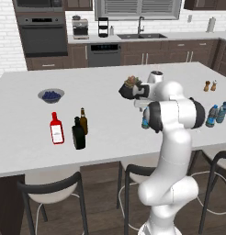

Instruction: Move the plastic bottles in the middle to the plastics group, and the glass bottles in the middle to the glass group.

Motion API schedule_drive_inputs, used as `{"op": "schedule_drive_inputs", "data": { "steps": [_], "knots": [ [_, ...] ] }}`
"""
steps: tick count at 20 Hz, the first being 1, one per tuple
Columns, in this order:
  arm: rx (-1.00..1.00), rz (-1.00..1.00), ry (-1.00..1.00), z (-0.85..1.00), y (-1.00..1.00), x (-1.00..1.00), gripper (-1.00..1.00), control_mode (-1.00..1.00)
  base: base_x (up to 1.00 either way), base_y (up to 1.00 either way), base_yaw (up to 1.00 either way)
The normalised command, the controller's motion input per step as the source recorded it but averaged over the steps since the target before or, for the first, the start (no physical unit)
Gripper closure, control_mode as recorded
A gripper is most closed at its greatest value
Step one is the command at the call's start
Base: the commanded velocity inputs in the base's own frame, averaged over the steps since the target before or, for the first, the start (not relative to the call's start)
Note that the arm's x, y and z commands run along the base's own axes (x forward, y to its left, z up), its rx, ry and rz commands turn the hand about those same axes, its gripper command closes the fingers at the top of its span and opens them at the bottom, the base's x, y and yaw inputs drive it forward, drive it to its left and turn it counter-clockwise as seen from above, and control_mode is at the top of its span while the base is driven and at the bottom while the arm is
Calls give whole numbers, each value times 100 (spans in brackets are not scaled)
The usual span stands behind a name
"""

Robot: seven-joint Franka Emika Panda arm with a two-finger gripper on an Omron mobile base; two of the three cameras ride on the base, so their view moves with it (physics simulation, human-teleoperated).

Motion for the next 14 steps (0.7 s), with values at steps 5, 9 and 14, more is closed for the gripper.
{"op": "schedule_drive_inputs", "data": {
  "steps": [5, 9, 14],
  "knots": [
    [0, 0, 0, 0, 0, 22, -100, -100, 0, 0, 0],
    [0, 0, 0, -1, 0, 4, -100, -100, 0, 0, 0],
    [0, 0, 0, -14, 0, 0, -100, -100, 0, 0, 0]
  ]
}}
